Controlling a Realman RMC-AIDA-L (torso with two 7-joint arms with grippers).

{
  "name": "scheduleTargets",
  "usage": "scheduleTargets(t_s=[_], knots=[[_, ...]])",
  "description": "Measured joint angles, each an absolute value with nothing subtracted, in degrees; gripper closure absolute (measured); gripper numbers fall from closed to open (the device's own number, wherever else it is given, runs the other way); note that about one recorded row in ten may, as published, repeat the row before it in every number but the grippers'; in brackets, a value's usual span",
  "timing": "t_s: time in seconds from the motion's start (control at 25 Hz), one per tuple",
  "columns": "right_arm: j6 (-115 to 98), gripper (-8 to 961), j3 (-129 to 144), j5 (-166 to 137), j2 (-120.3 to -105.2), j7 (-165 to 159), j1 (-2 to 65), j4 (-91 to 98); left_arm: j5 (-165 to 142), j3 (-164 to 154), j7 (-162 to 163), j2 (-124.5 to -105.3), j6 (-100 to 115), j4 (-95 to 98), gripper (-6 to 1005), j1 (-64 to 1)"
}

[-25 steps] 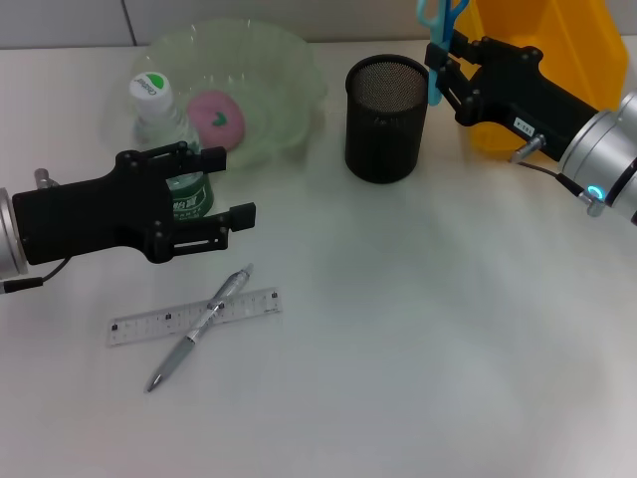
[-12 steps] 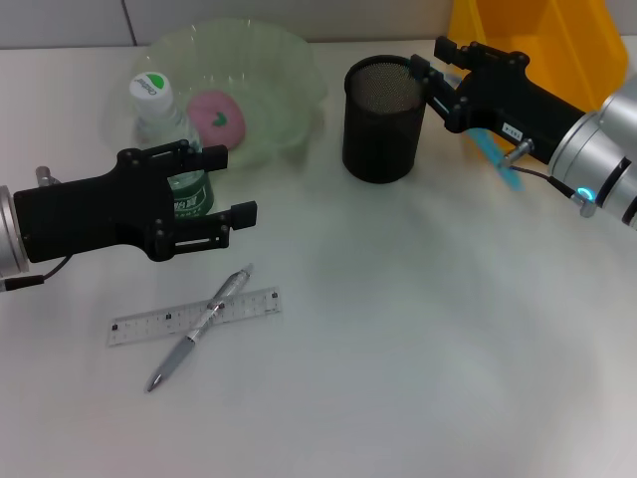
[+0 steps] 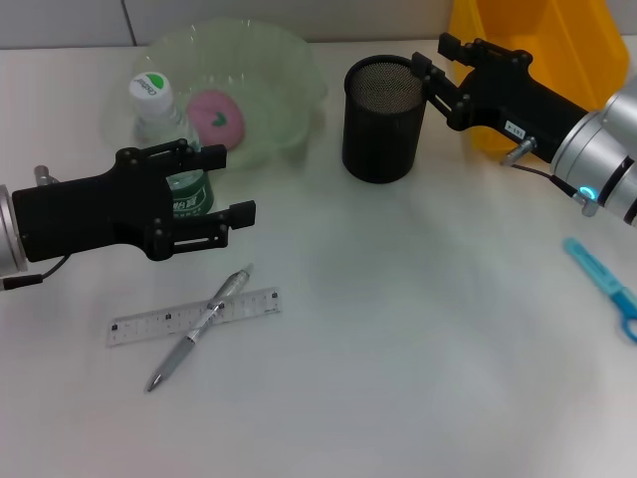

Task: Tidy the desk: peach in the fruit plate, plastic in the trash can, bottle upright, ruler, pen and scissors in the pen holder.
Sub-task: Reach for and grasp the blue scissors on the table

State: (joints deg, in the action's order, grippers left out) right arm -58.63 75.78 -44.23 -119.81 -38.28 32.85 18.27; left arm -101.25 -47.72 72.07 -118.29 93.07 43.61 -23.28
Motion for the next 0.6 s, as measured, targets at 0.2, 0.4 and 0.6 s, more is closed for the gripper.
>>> scheduleTargets(t_s=[0.2,0.4,0.6], knots=[[-58.77,562,75.86,-44.23,-119.72,-39.91,32.47,19.04,-101.25,-47.72,72.07,-118.30,93.07,43.77,274,-23.23],[-59.65,532,76.49,-44.49,-119.36,-43.25,31.55,20.13,-101.25,-47.72,72.07,-118.29,93.17,43.85,275,-23.03],[-60.06,496,76.95,-44.61,-119.35,-44.06,28.93,23.59,-101.25,-47.72,72.07,-118.30,93.32,43.86,275,-22.83]])
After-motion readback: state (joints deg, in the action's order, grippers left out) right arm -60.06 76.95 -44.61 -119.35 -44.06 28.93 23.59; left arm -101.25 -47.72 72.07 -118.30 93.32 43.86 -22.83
